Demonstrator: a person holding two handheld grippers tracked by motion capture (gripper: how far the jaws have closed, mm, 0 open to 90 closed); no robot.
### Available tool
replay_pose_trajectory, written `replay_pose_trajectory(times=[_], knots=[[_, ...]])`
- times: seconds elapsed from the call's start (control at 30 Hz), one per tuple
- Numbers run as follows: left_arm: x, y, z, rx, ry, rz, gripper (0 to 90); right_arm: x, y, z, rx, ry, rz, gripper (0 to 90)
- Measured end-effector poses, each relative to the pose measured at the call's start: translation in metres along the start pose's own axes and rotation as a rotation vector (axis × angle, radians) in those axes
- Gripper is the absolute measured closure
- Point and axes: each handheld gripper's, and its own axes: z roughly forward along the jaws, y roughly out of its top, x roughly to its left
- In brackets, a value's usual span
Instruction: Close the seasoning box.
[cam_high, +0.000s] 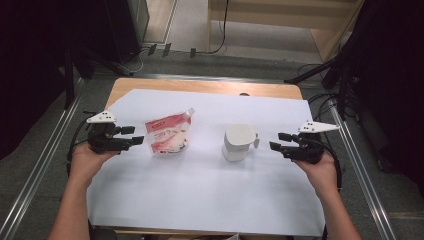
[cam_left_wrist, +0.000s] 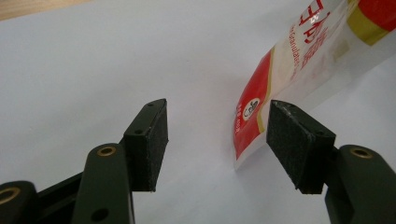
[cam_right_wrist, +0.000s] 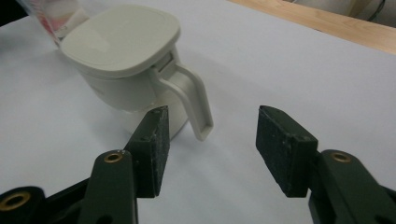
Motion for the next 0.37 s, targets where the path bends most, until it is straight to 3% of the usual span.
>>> replay_pose_trajectory(times=[0.37], knots=[[-0.0015, 0.0012, 0.0001, -0.002, -0.01, -0.001, 38.7, -0.0065, -0.0034, 0.0048, 0.005, -0.008, 0.027, 45.2]])
